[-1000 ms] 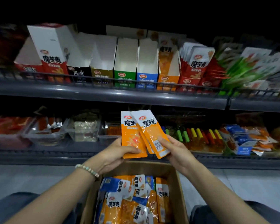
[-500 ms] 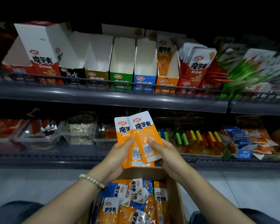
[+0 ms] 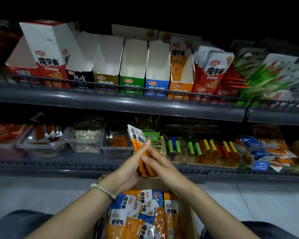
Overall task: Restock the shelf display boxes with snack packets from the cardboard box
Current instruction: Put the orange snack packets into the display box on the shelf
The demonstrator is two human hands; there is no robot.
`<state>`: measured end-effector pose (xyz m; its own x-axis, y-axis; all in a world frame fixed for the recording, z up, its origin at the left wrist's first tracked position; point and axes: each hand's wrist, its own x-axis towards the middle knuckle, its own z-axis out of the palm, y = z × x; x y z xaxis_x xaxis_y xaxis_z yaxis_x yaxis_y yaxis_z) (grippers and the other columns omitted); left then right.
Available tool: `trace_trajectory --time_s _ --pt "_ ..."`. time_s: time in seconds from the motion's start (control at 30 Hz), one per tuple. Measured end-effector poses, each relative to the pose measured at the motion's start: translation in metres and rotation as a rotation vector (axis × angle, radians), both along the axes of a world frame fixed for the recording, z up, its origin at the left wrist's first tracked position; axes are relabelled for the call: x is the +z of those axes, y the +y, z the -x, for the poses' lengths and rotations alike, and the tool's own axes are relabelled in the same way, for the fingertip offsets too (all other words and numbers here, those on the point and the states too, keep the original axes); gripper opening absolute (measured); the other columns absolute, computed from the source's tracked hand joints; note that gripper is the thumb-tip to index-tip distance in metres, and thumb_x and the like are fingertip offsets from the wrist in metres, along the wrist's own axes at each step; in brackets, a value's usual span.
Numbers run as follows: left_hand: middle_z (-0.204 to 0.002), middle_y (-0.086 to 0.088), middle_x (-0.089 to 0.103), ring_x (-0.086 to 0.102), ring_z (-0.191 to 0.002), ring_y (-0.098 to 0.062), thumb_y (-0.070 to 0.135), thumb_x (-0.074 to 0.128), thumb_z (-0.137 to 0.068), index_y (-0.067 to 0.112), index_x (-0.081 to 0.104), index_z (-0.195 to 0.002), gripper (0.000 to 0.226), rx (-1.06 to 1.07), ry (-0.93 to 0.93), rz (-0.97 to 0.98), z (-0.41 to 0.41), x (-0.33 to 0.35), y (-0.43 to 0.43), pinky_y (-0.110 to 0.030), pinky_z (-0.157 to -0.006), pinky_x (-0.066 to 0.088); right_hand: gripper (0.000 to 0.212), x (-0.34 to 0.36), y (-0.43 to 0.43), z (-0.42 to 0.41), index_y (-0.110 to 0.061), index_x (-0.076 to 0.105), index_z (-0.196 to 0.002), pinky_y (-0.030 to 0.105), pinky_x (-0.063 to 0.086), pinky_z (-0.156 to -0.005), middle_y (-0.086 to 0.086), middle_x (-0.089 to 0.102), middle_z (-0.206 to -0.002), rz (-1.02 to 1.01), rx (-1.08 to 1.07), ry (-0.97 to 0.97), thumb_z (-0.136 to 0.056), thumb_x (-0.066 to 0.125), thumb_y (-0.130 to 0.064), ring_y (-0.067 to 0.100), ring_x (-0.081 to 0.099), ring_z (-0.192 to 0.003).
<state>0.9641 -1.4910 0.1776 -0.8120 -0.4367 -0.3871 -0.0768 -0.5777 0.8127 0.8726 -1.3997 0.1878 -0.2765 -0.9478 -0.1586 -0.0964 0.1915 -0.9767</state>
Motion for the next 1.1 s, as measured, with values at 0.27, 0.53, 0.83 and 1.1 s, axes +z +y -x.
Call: trace_trajectory --time_s 0.27,0.53,0.83,1.1 --pt "-0.103 -0.009 0.073 0.071 -0.095 -0.024 0.034 0.064 -0.083 0.017 0.058 -0.121 0.041 0.083 -0.047 0.029 -0.001 -0.002 -0.007 -0.041 -0.086 0.054 0.055 -0.008 -0.001 0.014 -0.03 0.04 -0.137 0.03 0.057 -0.08 -0.006 0.056 -0.13 0.019 -0.354 -0.225 -0.087 0.064 -0.033 0.014 0.063 -0.106" --pt "-0.1 -0.001 0.073 0.069 -0.095 -0.02 0.055 0.051 -0.087 0.025 0.058 -0.113 0.041 0.232 -0.098 0.204 0.003 0.001 -0.009 -0.044 -0.093 0.052 0.024 -0.006 -0.001 0.023 -0.024 0.059 -0.113 0.04 0.057 -0.075 0.003 0.072 -0.105 0.024 -0.453 -0.455 -0.09 0.061 -0.024 0.023 0.07 -0.095" --pt "-0.103 0.008 0.07 0.07 -0.087 -0.008 0.033 0.057 -0.092 0.034 0.054 -0.113 0.021 0.153 -0.064 0.374 0.006 0.008 0.005 -0.021 -0.063 0.055 0.024 -0.003 -0.005 0.011 -0.022 0.057 -0.117 0.03 0.057 -0.068 0.004 0.073 -0.103 0.053 -0.45 -0.369 -0.094 0.055 -0.025 0.019 0.071 -0.09" --pt "-0.122 0.015 0.055 0.064 -0.102 -0.014 0.04 0.04 -0.096 0.049 0.031 -0.128 0.034 -0.002 0.044 0.546 0.008 0.045 0.008 -0.028 -0.061 0.057 0.038 0.035 -0.013 0.005 -0.041 0.023 -0.135 0.017 0.05 -0.08 -0.02 0.053 -0.117 0.268 -0.422 0.02 -0.1 0.035 -0.033 -0.001 0.058 -0.102"
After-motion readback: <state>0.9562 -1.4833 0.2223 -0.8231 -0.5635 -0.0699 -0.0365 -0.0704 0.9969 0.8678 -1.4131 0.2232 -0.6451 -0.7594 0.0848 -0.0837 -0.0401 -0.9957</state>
